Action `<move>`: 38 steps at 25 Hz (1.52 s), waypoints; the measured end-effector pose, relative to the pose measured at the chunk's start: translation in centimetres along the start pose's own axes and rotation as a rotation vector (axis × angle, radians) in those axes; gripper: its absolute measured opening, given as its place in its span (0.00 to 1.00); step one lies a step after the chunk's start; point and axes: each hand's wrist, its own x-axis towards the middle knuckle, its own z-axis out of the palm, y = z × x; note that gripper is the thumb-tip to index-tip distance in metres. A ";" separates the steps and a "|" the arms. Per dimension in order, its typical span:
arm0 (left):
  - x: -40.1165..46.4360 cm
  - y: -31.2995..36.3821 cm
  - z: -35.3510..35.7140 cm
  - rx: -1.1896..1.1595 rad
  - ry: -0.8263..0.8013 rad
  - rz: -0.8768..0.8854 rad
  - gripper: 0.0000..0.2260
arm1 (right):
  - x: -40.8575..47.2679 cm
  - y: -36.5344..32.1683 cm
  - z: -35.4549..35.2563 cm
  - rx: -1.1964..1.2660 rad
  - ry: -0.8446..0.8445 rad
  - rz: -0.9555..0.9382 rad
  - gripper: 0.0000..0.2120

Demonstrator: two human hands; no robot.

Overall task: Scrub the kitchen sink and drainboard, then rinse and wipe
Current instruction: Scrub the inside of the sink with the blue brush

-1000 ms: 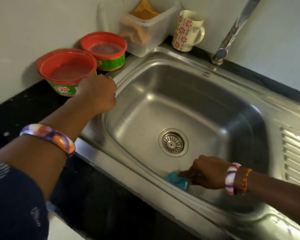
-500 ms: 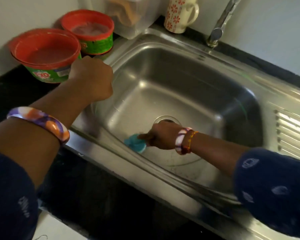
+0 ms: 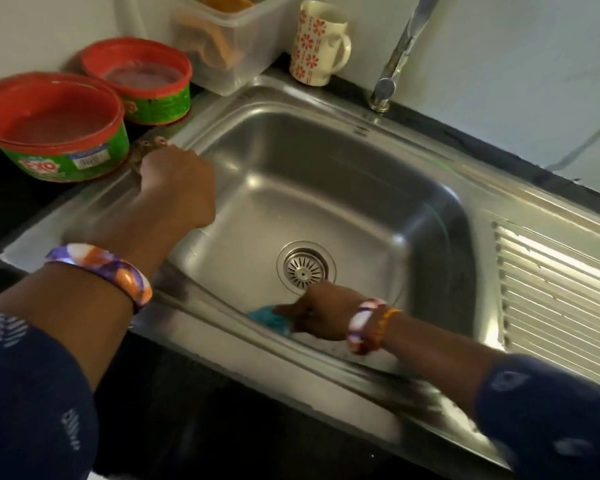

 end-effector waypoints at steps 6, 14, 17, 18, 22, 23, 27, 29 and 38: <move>-0.1 0.0 0.1 0.045 0.032 0.016 0.18 | -2.4 2.2 -1.0 -0.210 0.002 0.105 0.19; -0.1 0.1 0.3 0.057 0.037 0.024 0.17 | -3.7 8.6 -3.4 -0.288 0.107 0.618 0.19; 0.0 0.1 0.4 0.061 0.023 0.016 0.17 | -4.2 4.8 -0.8 -0.139 -0.038 0.383 0.18; 0.0 0.2 0.5 0.061 0.023 0.018 0.17 | -5.0 3.7 -0.5 -0.151 -0.048 0.349 0.18; -0.1 0.0 0.4 0.071 0.042 0.033 0.18 | -4.4 6.6 -2.3 -0.410 0.101 0.537 0.16; -0.1 0.0 0.4 0.077 0.044 0.035 0.18 | -3.9 8.0 -2.9 -0.475 0.129 0.598 0.15; -0.3 0.0 0.5 0.092 0.048 0.037 0.18 | -3.1 9.5 -3.4 -0.414 0.135 0.640 0.15; -0.3 0.0 0.5 0.077 0.040 0.036 0.18 | -4.1 7.5 -2.4 -0.374 0.024 0.467 0.18; -0.4 -0.1 0.8 0.033 0.049 0.051 0.17 | -1.2 8.9 -3.5 -0.632 0.136 0.611 0.16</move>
